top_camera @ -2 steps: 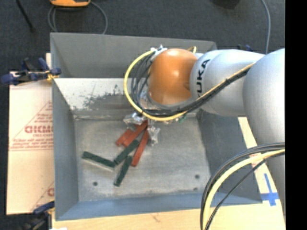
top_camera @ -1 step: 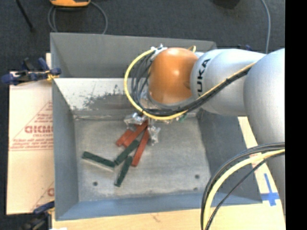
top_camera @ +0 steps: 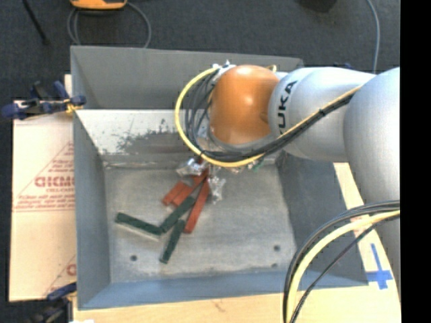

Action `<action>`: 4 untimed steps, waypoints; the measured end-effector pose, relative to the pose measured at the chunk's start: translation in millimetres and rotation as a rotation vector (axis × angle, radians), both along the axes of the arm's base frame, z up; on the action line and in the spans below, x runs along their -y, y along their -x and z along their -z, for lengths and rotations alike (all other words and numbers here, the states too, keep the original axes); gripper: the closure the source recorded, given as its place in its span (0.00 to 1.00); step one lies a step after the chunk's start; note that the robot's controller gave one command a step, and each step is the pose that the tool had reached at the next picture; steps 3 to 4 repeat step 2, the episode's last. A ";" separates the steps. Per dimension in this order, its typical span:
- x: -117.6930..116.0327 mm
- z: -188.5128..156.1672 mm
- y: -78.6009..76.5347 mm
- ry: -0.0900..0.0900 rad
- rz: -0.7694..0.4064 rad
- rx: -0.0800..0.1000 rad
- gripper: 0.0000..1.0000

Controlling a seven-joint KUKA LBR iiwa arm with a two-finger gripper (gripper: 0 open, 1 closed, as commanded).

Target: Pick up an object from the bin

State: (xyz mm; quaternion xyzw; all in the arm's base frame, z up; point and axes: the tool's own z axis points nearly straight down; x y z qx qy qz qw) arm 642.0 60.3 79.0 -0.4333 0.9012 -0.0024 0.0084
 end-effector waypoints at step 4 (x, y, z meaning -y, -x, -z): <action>0.4 -18.0 3.0 0.002 0.000 -0.018 1.00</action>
Offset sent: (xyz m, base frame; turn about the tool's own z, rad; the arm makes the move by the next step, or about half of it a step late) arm -0.0001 -0.0001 0.0856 0.0001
